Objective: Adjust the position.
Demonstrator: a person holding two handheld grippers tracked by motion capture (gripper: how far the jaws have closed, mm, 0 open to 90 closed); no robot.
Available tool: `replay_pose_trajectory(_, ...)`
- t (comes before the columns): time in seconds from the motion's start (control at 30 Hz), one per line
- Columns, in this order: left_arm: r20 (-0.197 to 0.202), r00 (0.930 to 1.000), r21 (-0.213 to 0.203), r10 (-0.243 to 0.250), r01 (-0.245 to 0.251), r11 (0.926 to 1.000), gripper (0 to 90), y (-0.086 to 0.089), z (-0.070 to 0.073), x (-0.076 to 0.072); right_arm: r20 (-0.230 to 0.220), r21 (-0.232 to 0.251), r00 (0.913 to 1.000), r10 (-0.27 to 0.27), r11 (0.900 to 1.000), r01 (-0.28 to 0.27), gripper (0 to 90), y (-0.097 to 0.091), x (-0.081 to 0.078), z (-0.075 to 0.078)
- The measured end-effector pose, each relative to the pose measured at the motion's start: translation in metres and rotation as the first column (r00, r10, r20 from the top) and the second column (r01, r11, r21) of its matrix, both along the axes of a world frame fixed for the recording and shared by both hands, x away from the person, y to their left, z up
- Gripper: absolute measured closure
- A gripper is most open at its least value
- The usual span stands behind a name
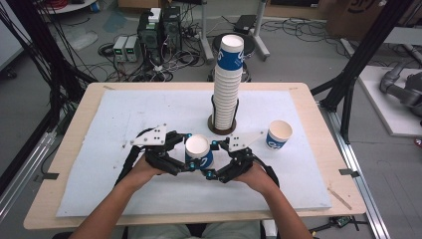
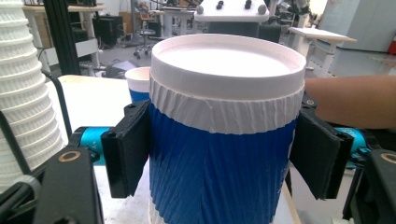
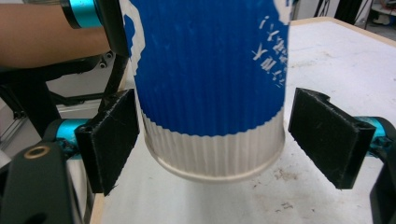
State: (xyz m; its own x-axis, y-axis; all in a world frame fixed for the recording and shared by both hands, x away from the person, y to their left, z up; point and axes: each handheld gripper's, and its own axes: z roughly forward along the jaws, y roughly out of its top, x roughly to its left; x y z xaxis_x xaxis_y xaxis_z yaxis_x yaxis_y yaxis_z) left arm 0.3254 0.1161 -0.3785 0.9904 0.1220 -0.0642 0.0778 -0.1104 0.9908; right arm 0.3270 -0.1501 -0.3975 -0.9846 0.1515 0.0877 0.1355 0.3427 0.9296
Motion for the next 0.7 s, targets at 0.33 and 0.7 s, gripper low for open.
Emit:
replay_pose_trajectory(0.33, -0.002, 1.0, -0.013, -0.006, 0.006, 0.9999, 27.8, 0.0001, -0.0002, 0.0012, -0.003, -0.005, 0.9998, 0.019, 0.9998, -0.019, 22.1, -0.0007, 0.0019, -0.0003)
replay_pose_trajectory(0.7, -0.017, 0.9998, 0.007, 0.005, -0.005, 1.0, 28.9, -0.0022, -0.0026, 0.0016, -0.026, -0.037, 0.999, 0.037, 0.9986, -0.038, 30.0, -0.0035, 0.0029, 0.0012)
